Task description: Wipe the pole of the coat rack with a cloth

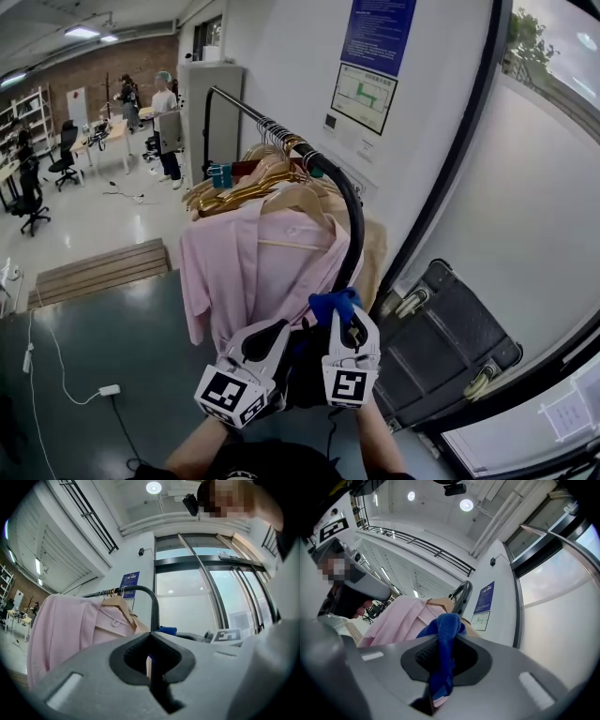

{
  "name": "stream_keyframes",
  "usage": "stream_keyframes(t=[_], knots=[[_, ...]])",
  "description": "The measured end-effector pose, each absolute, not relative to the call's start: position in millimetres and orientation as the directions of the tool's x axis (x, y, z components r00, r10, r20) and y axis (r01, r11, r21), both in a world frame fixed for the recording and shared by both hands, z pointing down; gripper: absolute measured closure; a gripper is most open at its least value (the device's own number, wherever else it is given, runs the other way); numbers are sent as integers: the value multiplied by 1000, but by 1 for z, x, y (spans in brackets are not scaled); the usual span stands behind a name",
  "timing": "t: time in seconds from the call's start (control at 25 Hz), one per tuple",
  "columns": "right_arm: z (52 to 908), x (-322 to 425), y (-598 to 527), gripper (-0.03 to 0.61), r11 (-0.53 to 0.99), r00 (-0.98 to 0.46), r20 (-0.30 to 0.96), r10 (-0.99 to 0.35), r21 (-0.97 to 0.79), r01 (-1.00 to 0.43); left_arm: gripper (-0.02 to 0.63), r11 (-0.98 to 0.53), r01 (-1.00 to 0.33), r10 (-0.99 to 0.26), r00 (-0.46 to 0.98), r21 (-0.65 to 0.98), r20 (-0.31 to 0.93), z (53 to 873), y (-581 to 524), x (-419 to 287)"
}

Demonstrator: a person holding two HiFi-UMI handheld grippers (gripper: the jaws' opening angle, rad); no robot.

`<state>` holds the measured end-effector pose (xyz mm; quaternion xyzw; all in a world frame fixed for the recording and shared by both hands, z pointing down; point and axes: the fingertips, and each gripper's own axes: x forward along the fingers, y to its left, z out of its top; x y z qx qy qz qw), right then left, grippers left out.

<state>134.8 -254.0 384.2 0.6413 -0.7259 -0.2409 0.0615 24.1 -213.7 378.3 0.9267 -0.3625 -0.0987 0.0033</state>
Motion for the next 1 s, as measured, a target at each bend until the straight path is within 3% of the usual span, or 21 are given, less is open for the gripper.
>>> stream_keyframes(t=[0.36, 0.52, 0.76, 1.0], knots=[[244, 128, -266, 532, 90, -267, -352, -897, 447, -890, 609, -717, -687, -695, 694, 116, -186, 383, -211, 21], [196, 110, -294, 531, 143, -322, -244, -915, 550, -823, 609, -721, -682, -691, 695, 124, -197, 378, -213, 22], [170, 101, -326, 529, 190, -327, -158, -932, 557, -809, 609, -736, -674, -665, 704, 63, -249, 346, -217, 28], [191, 107, -294, 532, 119, -309, -274, -911, 543, -831, 609, -734, -677, -667, 704, 53, -244, 342, -219, 24]])
